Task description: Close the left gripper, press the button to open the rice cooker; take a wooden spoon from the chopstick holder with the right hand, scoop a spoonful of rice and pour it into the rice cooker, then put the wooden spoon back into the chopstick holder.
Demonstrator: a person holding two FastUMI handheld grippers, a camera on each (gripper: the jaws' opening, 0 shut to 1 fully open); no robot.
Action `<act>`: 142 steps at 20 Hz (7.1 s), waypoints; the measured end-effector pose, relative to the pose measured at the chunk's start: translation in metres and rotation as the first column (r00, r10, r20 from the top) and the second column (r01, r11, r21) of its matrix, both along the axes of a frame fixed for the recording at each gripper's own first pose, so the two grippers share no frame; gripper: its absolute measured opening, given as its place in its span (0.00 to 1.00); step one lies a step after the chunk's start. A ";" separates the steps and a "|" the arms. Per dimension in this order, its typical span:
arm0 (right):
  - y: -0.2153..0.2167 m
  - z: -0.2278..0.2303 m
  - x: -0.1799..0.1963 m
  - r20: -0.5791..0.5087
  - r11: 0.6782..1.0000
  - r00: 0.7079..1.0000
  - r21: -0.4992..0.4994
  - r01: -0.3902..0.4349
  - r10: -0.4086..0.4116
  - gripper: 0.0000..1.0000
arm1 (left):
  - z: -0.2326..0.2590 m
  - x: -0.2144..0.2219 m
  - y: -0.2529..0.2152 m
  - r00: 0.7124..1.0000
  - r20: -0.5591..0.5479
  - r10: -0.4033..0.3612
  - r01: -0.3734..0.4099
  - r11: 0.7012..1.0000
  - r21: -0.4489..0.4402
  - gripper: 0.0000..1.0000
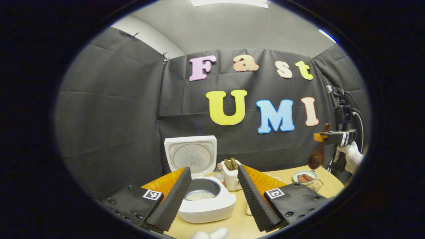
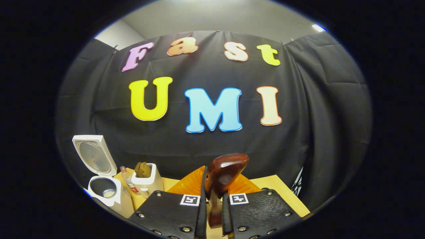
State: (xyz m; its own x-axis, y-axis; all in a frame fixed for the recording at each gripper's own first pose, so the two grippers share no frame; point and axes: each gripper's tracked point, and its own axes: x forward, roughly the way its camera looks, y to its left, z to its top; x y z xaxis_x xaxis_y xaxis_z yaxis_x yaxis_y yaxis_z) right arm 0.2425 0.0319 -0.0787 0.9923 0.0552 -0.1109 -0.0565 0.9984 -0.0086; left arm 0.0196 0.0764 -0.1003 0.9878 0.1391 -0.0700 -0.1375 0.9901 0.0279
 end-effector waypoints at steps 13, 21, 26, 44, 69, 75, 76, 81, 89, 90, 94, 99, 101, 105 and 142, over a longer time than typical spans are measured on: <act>0.142 -0.169 -0.001 -0.113 0.857 0.977 -0.469 -0.212 0.180 0.18 | -0.011 -0.013 0.018 1.000 -0.008 -0.021 0.021 1.000 0.015 0.95; 0.149 -0.261 0.004 -0.210 0.738 0.960 -0.615 -0.276 0.184 0.18 | -0.029 -0.016 0.038 0.999 -0.043 0.012 -0.010 0.999 0.040 0.96; 0.150 -0.279 0.001 -0.234 0.762 0.957 -0.584 -0.281 0.173 0.18 | -0.037 -0.018 0.047 0.997 -0.064 0.032 -0.030 0.999 0.038 0.96; 0.156 -0.280 -0.005 -0.370 0.987 0.921 -0.049 -0.151 0.123 0.18 | -0.039 -0.026 0.052 0.995 -0.085 0.053 -0.048 0.997 0.061 0.97; 0.107 -0.271 0.003 -0.401 0.652 0.882 0.743 0.155 0.248 0.18 | -0.021 -0.009 0.035 0.998 -0.060 0.019 -0.013 0.995 0.100 0.96; 0.090 -0.252 0.009 -0.359 0.598 0.904 0.786 0.158 0.233 0.18 | -0.024 -0.006 0.032 0.998 -0.066 0.009 -0.004 0.997 0.081 0.98; 0.088 -0.250 0.009 -0.359 0.591 0.905 0.790 0.164 0.229 0.18 | -0.024 -0.005 0.031 0.998 -0.067 0.006 -0.001 0.997 0.078 1.00; 0.081 -0.236 0.008 -0.339 0.585 0.916 0.796 0.156 0.215 0.18 | -0.019 -0.006 0.032 0.998 -0.058 0.000 0.005 0.996 0.089 0.95; 0.073 -0.189 0.014 -0.294 0.497 0.939 0.851 0.171 0.181 0.18 | -0.017 -0.009 0.040 0.998 -0.058 -0.016 0.022 0.996 0.092 0.99; 0.074 -0.183 0.014 -0.289 0.494 0.940 0.853 0.169 0.179 0.18 | -0.016 -0.010 0.041 0.998 -0.057 -0.017 0.022 0.996 0.092 0.98; 0.083 -0.148 0.017 -0.258 0.488 0.949 0.861 0.142 0.179 0.18 | -0.012 -0.014 0.049 0.999 -0.044 -0.013 0.017 0.995 0.095 0.98; 0.125 -0.105 0.018 -0.220 0.457 0.951 0.884 0.100 0.216 0.18 | -0.012 -0.021 0.062 1.000 -0.030 0.002 0.000 0.997 0.082 0.98; 0.152 -0.093 0.021 -0.209 0.441 0.947 0.894 0.083 0.244 0.18 | -0.010 -0.024 0.065 1.000 -0.020 0.013 -0.011 0.997 0.073 0.95; 0.211 -0.069 0.022 -0.187 0.428 0.935 0.903 0.043 0.300 0.18 | -0.010 -0.032 0.068 1.000 -0.004 0.020 -0.020 0.999 0.051 0.98; 0.430 -0.096 -0.014 -0.024 0.880 0.880 0.026 -0.474 0.475 0.18 | -0.048 -0.040 0.098 0.992 -0.057 0.116 -0.114 0.993 0.034 1.00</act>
State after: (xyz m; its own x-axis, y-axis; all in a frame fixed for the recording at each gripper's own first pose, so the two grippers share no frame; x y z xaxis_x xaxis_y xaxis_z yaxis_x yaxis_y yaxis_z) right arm 0.2283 0.4617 -0.1743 0.8429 0.5211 -0.1337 -0.5237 0.8517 0.0183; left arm -0.0202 0.1747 -0.1486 0.9594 0.2545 -0.1213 -0.2476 0.9664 0.0696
